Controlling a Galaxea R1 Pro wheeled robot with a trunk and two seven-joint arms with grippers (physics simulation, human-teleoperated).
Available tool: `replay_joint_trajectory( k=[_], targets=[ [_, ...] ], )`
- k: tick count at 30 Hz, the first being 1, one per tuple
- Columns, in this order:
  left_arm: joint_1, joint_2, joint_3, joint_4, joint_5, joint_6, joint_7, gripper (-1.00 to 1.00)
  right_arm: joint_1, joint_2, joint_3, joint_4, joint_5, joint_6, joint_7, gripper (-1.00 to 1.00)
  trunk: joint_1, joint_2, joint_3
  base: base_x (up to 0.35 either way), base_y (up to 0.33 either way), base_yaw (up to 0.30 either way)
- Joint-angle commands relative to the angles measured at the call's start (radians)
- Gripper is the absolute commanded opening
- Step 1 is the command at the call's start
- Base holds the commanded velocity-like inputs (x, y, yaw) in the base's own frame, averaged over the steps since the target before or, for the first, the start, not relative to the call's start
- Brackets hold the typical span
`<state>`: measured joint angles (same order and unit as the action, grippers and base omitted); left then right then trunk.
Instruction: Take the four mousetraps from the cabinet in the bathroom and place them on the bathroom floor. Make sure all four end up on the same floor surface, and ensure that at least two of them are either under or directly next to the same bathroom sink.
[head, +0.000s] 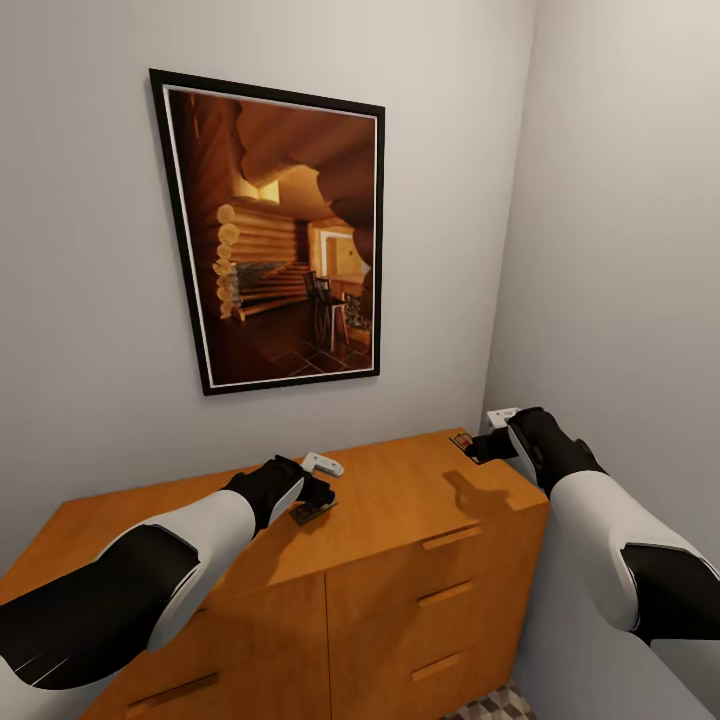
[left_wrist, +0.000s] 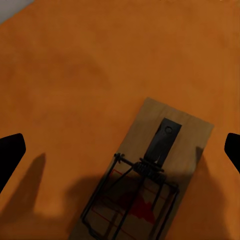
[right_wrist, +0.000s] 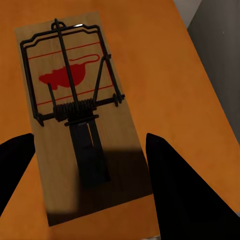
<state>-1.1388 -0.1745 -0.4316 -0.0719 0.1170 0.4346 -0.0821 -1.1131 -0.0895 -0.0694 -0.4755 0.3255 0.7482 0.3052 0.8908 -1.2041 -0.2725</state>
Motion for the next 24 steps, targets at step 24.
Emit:
replay_joint_trajectory(
  k=[24],
  targets=[
    [-0.001, 0.000, -0.007, 0.000, 0.012, 0.011, -0.032, 1.00, -0.001, 0.001, -0.005, -0.002, 0.010, 0.004, 0.008, -1.00, 0.000, -0.001, -0.001, 0.000, 0.000, 0.000]
  ],
)
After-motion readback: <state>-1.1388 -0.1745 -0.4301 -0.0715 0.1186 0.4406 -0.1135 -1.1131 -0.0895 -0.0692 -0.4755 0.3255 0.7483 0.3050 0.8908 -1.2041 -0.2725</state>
